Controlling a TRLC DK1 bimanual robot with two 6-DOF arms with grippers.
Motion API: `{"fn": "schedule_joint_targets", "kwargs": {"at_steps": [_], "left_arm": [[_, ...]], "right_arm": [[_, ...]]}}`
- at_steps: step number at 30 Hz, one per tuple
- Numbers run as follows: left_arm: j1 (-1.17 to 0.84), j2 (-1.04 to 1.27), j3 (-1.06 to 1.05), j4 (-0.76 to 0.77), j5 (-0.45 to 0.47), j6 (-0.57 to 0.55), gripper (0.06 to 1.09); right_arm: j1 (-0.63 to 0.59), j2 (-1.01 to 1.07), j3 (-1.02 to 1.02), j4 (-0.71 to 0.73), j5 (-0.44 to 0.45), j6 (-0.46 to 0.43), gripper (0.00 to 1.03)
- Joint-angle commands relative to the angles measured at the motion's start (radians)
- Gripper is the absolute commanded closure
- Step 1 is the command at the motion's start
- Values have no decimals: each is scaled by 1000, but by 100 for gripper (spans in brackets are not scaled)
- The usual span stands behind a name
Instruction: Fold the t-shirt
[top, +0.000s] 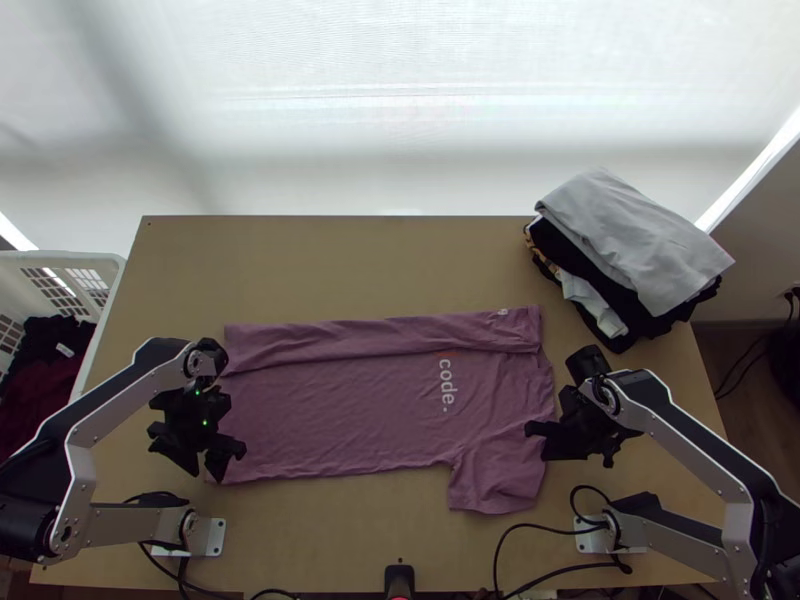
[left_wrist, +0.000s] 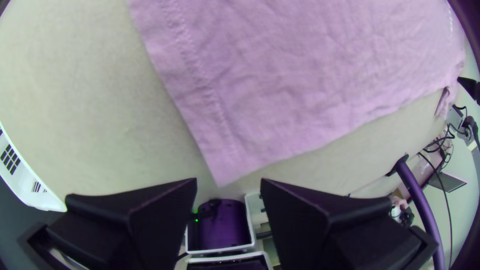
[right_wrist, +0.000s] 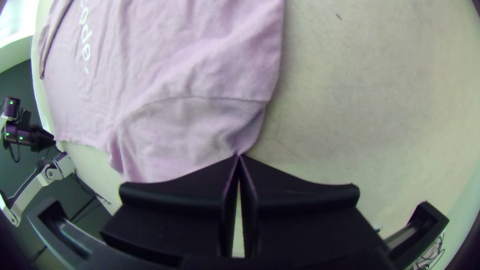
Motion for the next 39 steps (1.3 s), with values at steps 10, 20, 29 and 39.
{"fn": "schedule_joint_targets", "kwargs": {"at_steps": [10,20,29,39], "left_arm": [[-7,37,-40,29,-6,5,64],[-12,63,-43,28,-6,4,70],[-25,56,-36,28,-9,9,105],[91,21,15,28,-31,62,105]], "right_arm": [[-11,-13,0,1,7,-6,100],[-16,-16,1,1,7,-10,100],[-30,-28,15,-2,7,-17,100],[-90,-54,29,-28,12,-82,100]]}}
